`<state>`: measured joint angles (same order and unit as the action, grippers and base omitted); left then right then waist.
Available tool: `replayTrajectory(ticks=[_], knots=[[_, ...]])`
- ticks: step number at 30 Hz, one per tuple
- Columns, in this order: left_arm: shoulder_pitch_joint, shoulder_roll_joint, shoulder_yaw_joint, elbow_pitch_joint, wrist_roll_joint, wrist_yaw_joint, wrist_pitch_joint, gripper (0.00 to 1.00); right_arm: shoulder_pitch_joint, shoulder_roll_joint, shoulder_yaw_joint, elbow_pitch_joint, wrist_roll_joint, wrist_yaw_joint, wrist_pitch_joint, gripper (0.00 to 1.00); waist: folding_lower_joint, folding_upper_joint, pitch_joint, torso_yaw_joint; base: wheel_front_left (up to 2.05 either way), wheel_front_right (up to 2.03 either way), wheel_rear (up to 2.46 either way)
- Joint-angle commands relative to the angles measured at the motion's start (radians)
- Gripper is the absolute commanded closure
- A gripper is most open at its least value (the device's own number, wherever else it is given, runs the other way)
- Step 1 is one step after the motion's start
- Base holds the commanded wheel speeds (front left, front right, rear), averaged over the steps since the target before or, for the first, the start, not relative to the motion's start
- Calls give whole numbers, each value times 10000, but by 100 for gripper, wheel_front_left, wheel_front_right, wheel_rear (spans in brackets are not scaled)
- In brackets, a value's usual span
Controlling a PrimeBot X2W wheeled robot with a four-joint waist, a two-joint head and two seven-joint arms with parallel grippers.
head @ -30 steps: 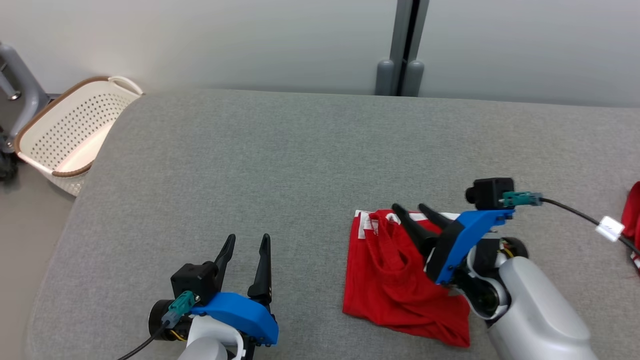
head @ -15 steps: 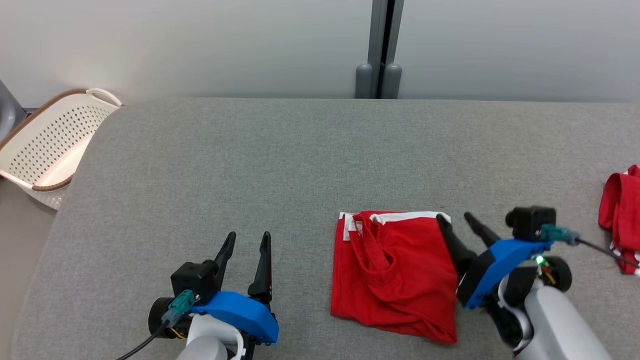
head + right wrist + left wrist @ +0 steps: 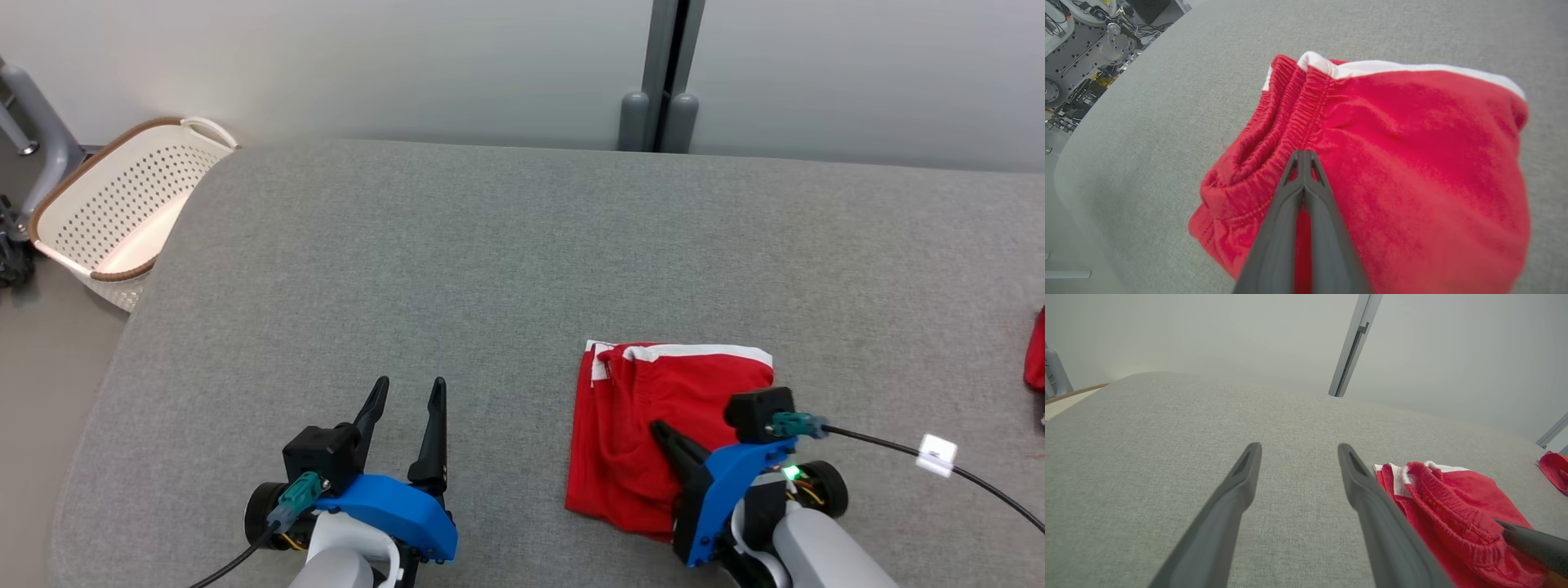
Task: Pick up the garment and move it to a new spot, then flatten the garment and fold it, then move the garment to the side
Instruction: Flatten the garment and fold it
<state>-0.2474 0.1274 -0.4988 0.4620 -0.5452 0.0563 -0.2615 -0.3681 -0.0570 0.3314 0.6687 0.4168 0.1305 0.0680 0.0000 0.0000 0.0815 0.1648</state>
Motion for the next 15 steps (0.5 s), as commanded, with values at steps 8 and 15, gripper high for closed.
replayTrajectory(ticks=[8,15], knots=[[-143,18,-24,77,26,-48,-50,0,-551,52,1549,897,799,5,-187,100,0,0,42,244,0,0,0],[28,29,101,97,-24,-26,-49,0,-916,55,2160,1445,1071,5,-928,89,0,0,-64,91,0,0,0]])
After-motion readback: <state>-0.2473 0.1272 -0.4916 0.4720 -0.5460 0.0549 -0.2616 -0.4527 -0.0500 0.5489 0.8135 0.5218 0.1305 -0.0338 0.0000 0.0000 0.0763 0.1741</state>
